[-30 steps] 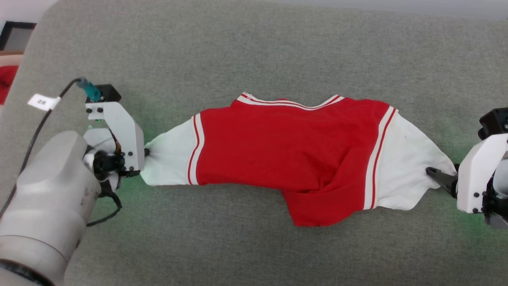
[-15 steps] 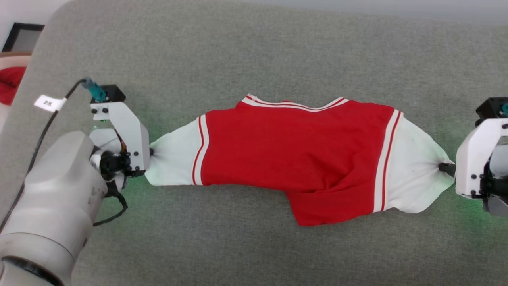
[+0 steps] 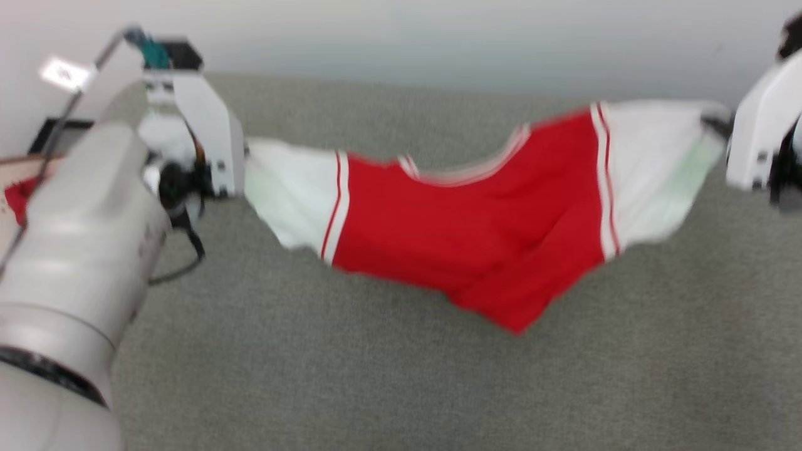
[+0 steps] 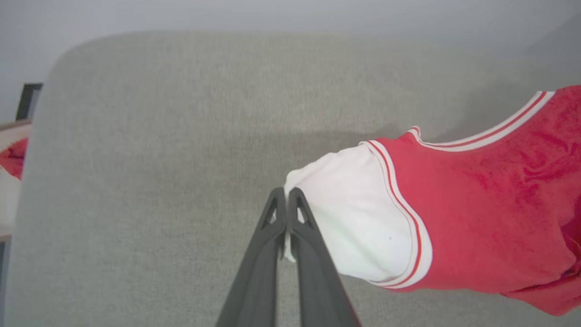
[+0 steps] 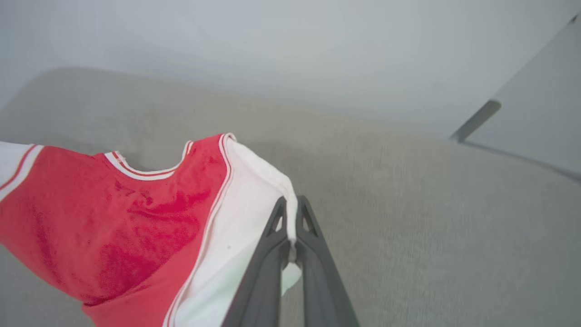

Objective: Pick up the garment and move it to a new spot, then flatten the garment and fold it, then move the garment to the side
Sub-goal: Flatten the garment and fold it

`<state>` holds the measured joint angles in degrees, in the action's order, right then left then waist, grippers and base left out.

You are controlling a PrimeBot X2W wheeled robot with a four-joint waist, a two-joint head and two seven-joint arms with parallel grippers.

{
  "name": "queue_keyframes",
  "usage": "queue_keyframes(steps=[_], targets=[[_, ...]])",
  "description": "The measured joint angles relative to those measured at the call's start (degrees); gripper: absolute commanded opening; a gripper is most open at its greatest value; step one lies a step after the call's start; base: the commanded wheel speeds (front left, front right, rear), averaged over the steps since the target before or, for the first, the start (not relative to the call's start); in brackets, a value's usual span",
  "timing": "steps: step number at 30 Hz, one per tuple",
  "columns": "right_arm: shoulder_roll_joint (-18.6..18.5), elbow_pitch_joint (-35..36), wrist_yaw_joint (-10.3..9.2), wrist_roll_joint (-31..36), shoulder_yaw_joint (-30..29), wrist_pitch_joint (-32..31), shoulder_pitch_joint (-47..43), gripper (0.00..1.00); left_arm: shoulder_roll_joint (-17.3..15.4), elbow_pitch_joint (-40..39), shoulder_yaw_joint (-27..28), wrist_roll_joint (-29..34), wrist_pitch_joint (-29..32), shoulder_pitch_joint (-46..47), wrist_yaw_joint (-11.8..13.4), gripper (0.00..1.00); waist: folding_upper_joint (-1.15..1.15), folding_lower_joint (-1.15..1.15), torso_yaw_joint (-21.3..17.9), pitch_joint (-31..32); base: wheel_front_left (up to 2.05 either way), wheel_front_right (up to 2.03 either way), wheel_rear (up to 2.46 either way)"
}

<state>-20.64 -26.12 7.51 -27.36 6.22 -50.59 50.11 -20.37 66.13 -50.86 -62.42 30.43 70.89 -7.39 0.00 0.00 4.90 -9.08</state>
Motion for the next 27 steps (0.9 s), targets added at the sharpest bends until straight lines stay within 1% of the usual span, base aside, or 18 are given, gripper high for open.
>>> queue_keyframes(steps=[4, 8, 12, 14, 18, 20, 24, 27], targets=[[0.0, -2.4, 0.0, 1.5, 2.6, 10.0, 5.9, 0.0, -0.3, -0.6, 0.1, 1.3, -3.9, 4.7, 0.0, 0.0, 0.0, 0.0, -0.4, 3.2, 0.0, 0.0, 0.0], [0.5, -7.1, 0.0, 3.7, 4.0, 20.8, 11.8, 0.0, -0.5, -0.9, 0.1, 2.8, -8.6, 9.4, 0.0, 0.0, 0.0, 0.0, -0.8, 6.3, 0.0, 0.0, 0.0], [0.8, -11.5, 0.0, 6.5, 6.4, 32.0, 18.3, 0.0, -0.5, -0.7, 0.7, 4.1, -14.4, 14.4, 0.7, 0.0, 0.0, 0.0, -1.3, 8.6, 0.0, 0.0, 0.0], [1.2, -14.6, 0.0, 7.0, 7.5, 36.0, 20.4, 0.0, -0.2, -0.5, 0.6, 4.9, -16.8, 15.7, 0.8, 0.0, 0.0, 0.0, -1.6, 9.5, 0.0, 0.0, 0.0], [1.5, -20.1, 0.0, 7.3, 9.6, 41.5, 23.3, 0.0, 0.4, -0.3, 0.9, 5.6, -22.6, 17.5, 0.8, 0.0, 0.0, 0.0, -1.9, 10.8, 0.0, 0.0, 0.0], [1.4, -22.4, 0.0, 6.8, 10.4, 43.3, 24.9, 0.0, 0.4, 0.0, 1.2, 5.7, -24.8, 18.6, 0.8, 0.0, 0.0, 0.0, -1.9, 11.2, 0.0, 0.0, 0.0], [1.6, -26.8, 0.0, 5.5, 11.9, 44.9, 26.7, 0.0, 0.9, 1.2, 1.2, 5.5, -25.3, 18.9, 0.6, 0.0, 0.0, 0.0, -1.9, 11.1, 0.0, 0.0, 0.0], [2.0, -29.0, 0.0, 3.5, 13.0, 45.0, 27.8, 0.0, 1.2, 1.5, 0.8, 5.5, -25.1, 19.2, 0.3, 0.0, 0.0, 0.0, -2.0, 10.4, 0.0, 0.0, 0.0]])
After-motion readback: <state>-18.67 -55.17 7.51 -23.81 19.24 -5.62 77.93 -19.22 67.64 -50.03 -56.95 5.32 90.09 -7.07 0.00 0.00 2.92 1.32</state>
